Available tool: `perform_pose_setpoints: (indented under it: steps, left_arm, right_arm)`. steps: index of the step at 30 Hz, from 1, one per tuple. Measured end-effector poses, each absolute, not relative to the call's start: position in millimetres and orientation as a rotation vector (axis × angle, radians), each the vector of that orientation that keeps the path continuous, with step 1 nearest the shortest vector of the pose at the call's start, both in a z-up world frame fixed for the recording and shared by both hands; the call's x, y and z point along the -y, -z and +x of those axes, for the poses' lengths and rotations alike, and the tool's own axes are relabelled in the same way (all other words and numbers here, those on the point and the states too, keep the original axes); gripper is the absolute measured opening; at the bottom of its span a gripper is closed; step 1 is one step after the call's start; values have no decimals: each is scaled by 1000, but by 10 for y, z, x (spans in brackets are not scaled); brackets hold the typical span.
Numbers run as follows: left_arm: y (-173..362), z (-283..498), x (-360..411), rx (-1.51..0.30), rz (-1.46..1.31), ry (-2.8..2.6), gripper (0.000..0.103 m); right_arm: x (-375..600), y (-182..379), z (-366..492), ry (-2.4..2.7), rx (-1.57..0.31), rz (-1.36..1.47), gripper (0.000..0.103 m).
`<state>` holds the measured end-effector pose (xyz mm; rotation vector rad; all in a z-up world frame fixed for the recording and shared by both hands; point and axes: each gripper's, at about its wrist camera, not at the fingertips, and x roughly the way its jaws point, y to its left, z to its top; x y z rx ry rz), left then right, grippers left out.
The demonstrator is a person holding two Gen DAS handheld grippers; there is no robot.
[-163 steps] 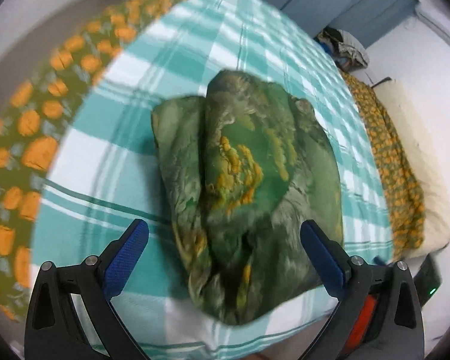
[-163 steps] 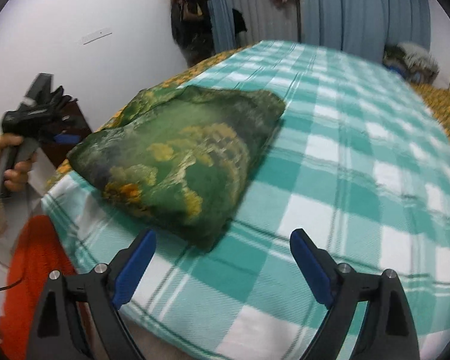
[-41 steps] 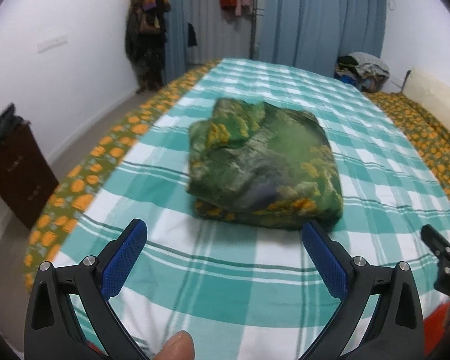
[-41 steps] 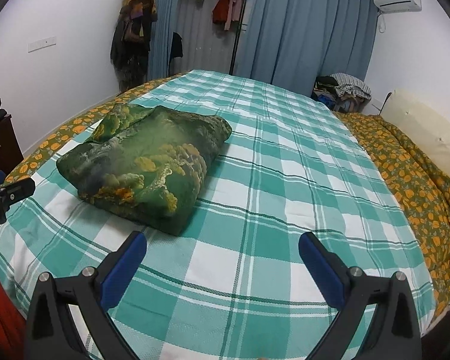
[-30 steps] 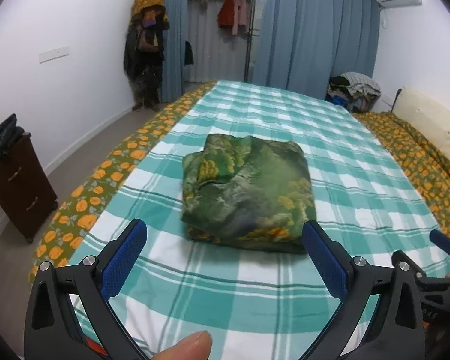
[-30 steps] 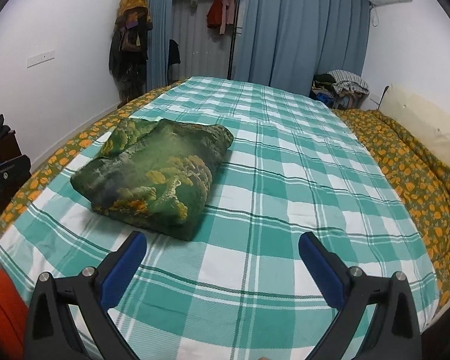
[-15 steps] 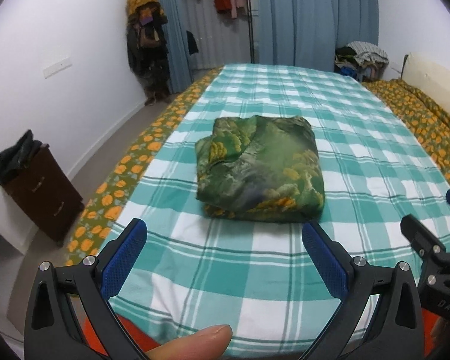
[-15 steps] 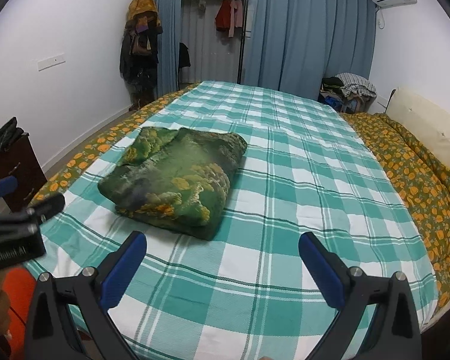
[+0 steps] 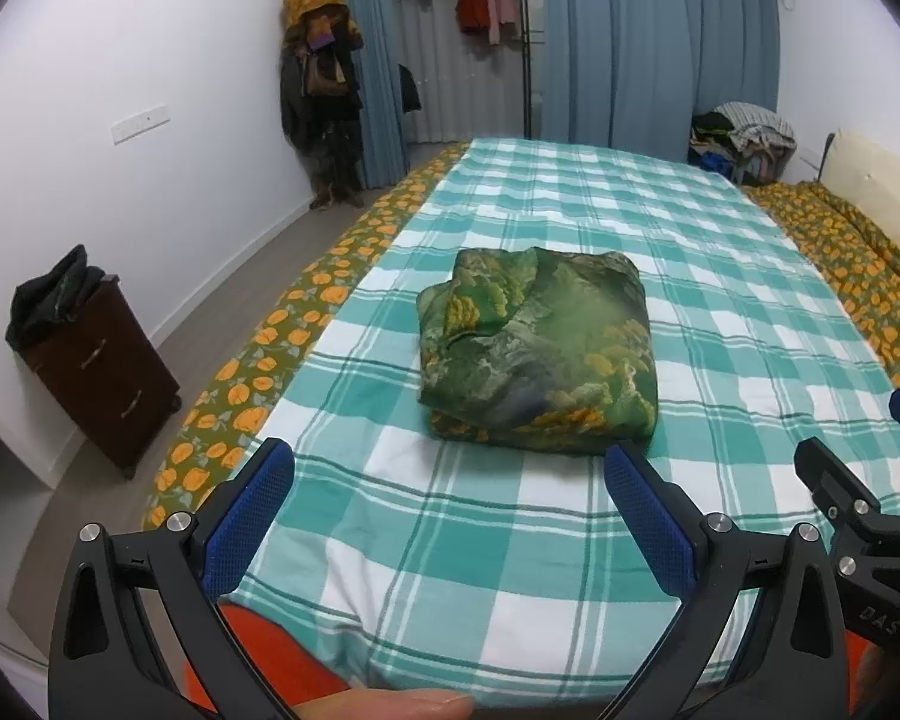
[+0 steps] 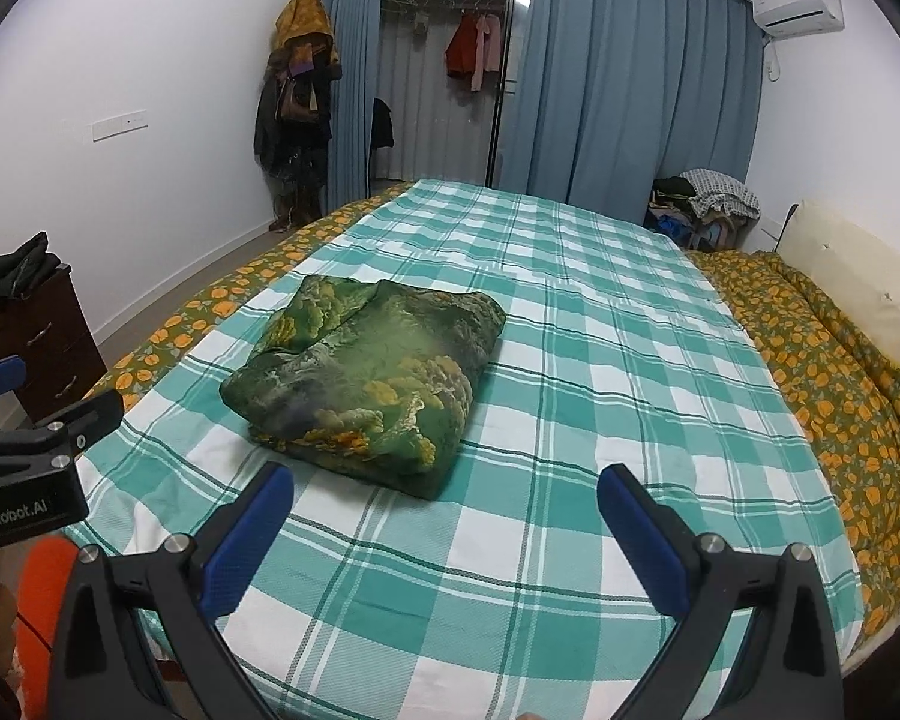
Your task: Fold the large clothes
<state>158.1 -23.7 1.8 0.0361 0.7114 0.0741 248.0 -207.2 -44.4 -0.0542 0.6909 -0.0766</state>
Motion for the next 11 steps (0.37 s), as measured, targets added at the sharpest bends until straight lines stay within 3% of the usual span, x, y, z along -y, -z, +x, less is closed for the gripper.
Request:
perform_pose_setpoints:
  steps: [11]
  left_arm:
    - [22, 1550, 240, -685, 46, -84, 103]
  right_arm:
    - [2070, 505, 2478, 90, -708, -60, 103]
